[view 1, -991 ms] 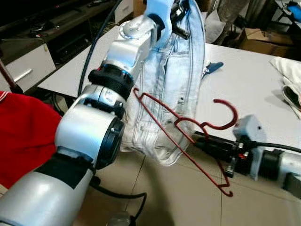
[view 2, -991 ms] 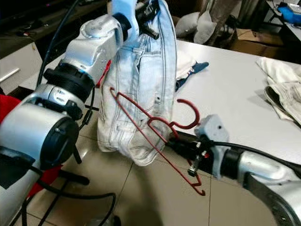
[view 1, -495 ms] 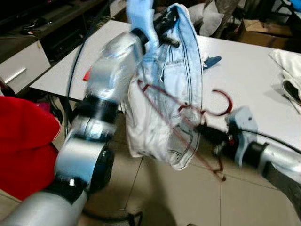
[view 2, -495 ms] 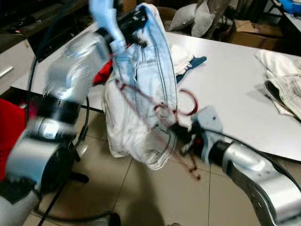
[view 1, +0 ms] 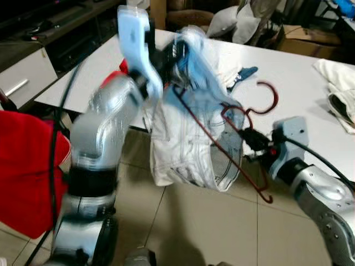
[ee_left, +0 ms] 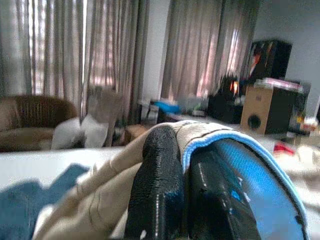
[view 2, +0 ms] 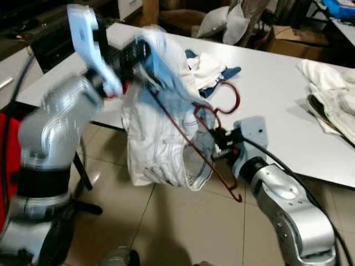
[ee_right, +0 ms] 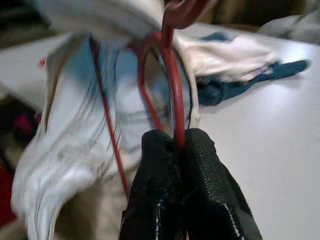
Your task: Hang hanger
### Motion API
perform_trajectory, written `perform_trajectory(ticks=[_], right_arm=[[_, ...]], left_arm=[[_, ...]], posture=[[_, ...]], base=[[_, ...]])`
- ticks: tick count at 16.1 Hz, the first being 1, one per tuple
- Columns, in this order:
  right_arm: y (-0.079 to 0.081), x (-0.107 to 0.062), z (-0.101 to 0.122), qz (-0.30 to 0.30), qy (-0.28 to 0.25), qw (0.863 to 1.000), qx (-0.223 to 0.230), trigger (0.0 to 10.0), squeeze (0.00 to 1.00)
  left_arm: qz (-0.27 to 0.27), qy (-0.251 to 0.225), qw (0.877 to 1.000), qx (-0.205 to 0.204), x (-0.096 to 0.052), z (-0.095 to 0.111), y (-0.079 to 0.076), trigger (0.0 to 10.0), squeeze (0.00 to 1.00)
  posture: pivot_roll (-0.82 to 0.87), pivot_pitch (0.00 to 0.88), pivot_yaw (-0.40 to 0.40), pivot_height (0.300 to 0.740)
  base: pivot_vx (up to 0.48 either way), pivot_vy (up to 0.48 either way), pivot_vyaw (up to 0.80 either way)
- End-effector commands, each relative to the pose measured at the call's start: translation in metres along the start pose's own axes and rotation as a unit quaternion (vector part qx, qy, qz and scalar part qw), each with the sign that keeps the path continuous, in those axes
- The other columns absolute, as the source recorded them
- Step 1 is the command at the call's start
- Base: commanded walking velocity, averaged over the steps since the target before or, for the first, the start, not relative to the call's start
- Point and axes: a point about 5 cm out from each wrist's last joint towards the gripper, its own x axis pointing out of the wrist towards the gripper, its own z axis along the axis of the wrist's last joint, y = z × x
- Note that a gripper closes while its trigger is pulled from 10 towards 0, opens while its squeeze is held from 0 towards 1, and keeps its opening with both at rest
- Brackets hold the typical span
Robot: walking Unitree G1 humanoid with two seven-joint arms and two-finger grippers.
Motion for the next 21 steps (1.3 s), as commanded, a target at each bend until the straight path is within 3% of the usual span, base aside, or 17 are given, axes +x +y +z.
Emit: perform_trajectory(ticks=[1,4,8,11,15,21], right_arm=[[-0.011,-0.005,0.016,-0.052,-0.049,0.997,-0.011,10.0,0.0],[-0.01,-0.013,0.02,-0.08,-0.081,0.993,0.008,10.0,0.0],[-0.006,-0.017,0.023,-0.083,-0.099,0.991,0.019,10.0,0.0],[-0.009,-0.016,0.028,-0.096,-0.108,0.989,0.023,10.0,0.0],[-0.012,-0.013,0.037,-0.085,-0.119,0.989,0.009,10.0,0.0],[-0.005,-0.007,0.04,-0.057,-0.121,0.991,0.006,10.0,0.0]], left_arm=[[-0.014,-0.001,1.0,0.019,-0.002,0.004,-0.011,10.0,0.0],[-0.003,0.019,1.0,0.016,-0.016,-0.008,-0.019,10.0,0.0],[0.012,0.015,1.0,0.008,-0.02,-0.014,-0.019,10.0,0.0],[0.022,0.013,1.0,0.011,-0.019,-0.014,-0.019,10.0,0.0],[0.059,-0.008,0.998,0.022,-0.013,-0.007,-0.012,10.0,0.0],[0.096,0.006,0.995,0.036,-0.014,-0.012,-0.002,10.0,0.0]], posture=[[-0.03,0.028,-0.054,0.74],[-0.04,0.039,-0.051,0.74],[-0.06,0.037,-0.039,0.74],[-0.06,0.033,-0.042,0.74],[-0.06,0.03,-0.051,0.74],[-0.05,0.029,-0.053,0.74]], base=[[0.0,0.0,0.0],[0.0,0.0,0.0],[0.07,0.0,0.0],[0.314,0.0,0.0],[0.362,0.0,-0.75],[0.411,0.0,0.0]])
